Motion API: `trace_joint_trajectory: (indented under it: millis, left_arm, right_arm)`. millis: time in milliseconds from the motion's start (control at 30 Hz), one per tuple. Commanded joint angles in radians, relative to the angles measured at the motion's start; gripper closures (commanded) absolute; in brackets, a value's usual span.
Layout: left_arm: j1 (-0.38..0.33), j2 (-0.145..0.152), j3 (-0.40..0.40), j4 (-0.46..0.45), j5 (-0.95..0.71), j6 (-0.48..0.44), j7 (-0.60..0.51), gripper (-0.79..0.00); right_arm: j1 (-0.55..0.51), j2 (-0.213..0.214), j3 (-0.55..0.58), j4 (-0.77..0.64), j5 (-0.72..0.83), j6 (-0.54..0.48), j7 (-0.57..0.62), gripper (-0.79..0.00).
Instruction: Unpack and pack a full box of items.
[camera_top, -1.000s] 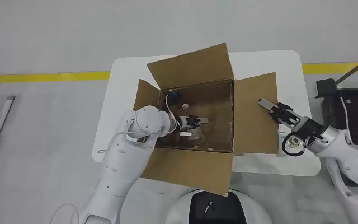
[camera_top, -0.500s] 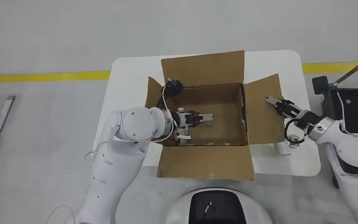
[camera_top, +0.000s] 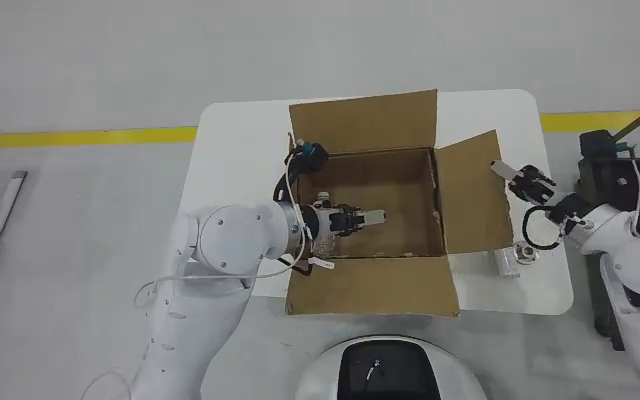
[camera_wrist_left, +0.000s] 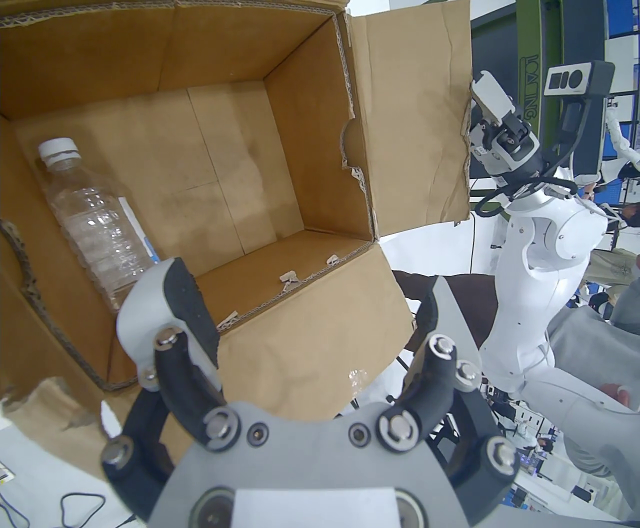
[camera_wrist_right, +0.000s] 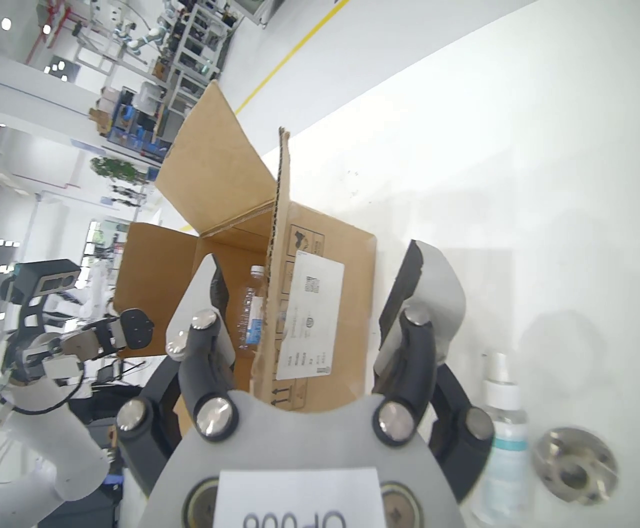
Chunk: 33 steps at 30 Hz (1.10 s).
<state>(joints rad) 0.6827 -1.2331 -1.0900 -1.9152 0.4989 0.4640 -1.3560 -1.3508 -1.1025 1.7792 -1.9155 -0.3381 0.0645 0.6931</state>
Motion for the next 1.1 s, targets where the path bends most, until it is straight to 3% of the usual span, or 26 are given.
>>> trace_joint_trajectory:
  millis: [0, 100, 267, 300, 400, 467, 833, 1000, 1067]
  left_arm:
    - [-0.007, 0.002, 0.008, -0.003, 0.01, -0.003, -0.003, -0.785]
    - [-0.02, 0.004, 0.018, -0.003, 0.02, -0.005, -0.005, -0.785]
    - [-0.037, 0.005, 0.031, 0.01, 0.011, -0.006, -0.006, -0.785]
    - [-0.04, 0.005, 0.034, 0.011, 0.009, -0.006, -0.006, -0.785]
    - [-0.046, 0.004, 0.039, 0.016, -0.01, 0.0, 0.001, -0.785]
    - [-0.048, 0.003, 0.04, 0.021, -0.026, 0.0, 0.012, -0.785]
    - [-0.061, 0.008, 0.058, 0.038, -0.022, -0.004, 0.009, -0.785]
    - [-0.063, 0.011, 0.06, 0.038, -0.019, 0.005, 0.011, -0.785]
    - [-0.063, 0.012, 0.06, 0.035, -0.022, 0.007, 0.014, -0.785]
  right_arm:
    - [-0.034, 0.007, 0.037, -0.041, -0.096, 0.008, 0.016, -0.785]
    - [-0.09, 0.021, 0.084, -0.112, -0.272, 0.017, 0.075, -0.785]
    - [-0.16, 0.036, 0.1, -0.212, -0.457, -0.001, 0.21, -0.283]
    - [-0.169, 0.037, 0.098, -0.224, -0.482, -0.003, 0.229, 0.0]
    - [-0.182, 0.04, 0.075, -0.238, -0.525, 0.002, 0.28, 0.0]
    - [-0.172, 0.034, 0.066, -0.22, -0.445, 0.048, 0.257, 0.0]
    - [-0.173, 0.034, 0.064, -0.218, -0.448, 0.046, 0.253, 0.0]
    - [-0.187, 0.038, 0.0, -0.192, -0.572, 0.052, 0.285, -0.003]
    - [-0.182, 0.04, -0.031, -0.183, -0.647, 0.057, 0.298, -0.172]
